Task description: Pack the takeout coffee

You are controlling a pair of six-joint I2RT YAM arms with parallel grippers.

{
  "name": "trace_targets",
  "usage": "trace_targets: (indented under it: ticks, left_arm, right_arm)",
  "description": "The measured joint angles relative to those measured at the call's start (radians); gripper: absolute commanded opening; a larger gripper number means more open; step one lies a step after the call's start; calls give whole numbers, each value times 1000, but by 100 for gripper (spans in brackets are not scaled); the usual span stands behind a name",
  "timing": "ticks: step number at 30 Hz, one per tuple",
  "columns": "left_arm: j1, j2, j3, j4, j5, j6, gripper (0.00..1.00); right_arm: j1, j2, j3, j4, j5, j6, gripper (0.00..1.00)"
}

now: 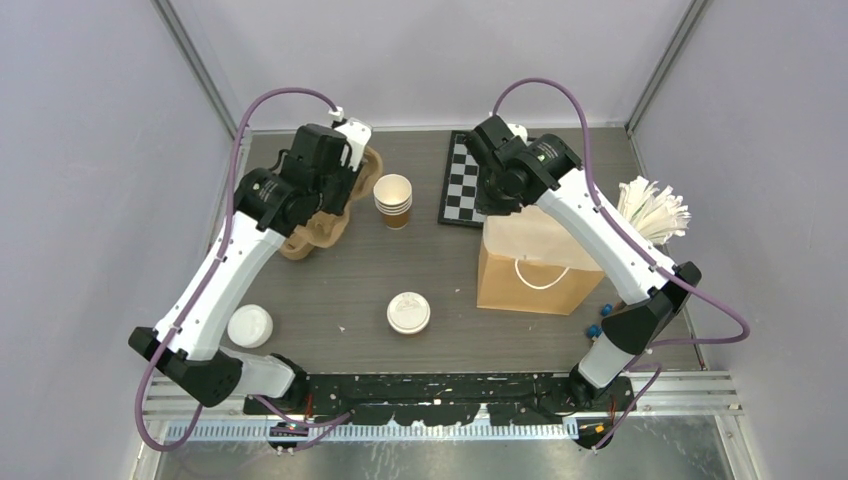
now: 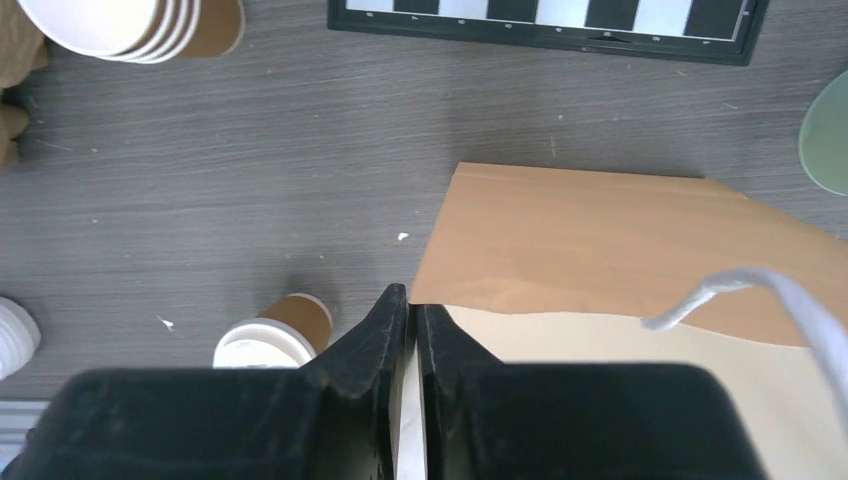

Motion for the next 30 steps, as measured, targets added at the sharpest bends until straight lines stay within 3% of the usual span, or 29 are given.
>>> trace_targets:
  ticks: [3,18,30]
  left_arm:
    - [0,-1,-16,10,0,3,26]
    - [0,-57,-55,40,-6,18,26]
    - [0,-71,-10,31,141,17,21]
  right_arm:
    - [13,0,6,14,-4,4,0]
    - [53,110,158,178,-76,66,1]
    - [99,193,306,171,-138,72,39]
